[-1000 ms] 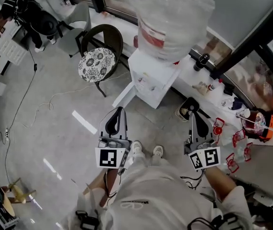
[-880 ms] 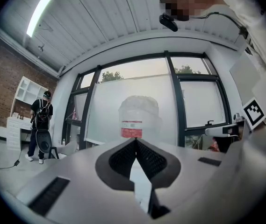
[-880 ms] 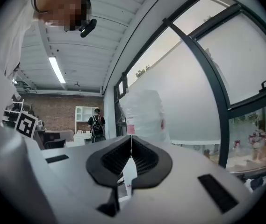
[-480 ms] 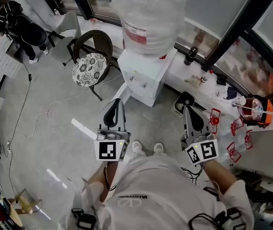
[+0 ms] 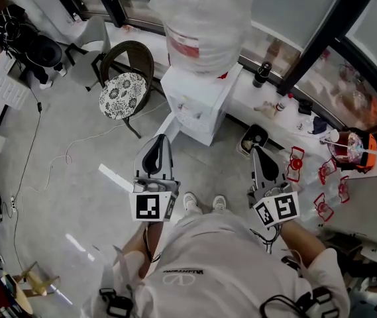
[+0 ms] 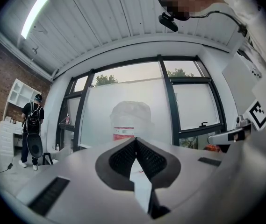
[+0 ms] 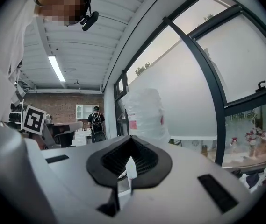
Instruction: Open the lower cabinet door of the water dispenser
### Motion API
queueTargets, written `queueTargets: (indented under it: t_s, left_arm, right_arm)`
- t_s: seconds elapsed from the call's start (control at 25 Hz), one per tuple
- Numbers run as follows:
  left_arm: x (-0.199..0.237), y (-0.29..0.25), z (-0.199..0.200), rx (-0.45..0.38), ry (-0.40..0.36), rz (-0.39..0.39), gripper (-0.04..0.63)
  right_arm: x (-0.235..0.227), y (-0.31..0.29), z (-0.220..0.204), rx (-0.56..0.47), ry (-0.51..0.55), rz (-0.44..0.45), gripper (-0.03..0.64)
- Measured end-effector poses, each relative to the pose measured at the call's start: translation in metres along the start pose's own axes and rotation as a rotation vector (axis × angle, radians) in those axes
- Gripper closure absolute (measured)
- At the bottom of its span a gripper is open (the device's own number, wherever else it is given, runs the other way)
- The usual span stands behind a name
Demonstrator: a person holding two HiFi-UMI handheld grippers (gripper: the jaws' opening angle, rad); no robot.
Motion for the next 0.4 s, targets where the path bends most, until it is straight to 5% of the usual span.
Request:
queueTargets:
  t_s: [0.4]
  left_arm:
    - [-0.0049, 0.0014, -0.0004, -0.002, 0.017, 0.003, 0.591]
  right_arm:
    - [-0.0017, 0.0017, -0.0029, 0.003, -0.007, 0.009, 0.603]
Point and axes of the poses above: the fingertips, and each gripper's own axes: y backward along the fingers, x to its left, z out of its top, the point moved 4 cm from there along y, backward along the fingers, and after that the axes turned 10 degrees about x, right-handed, at the moved point
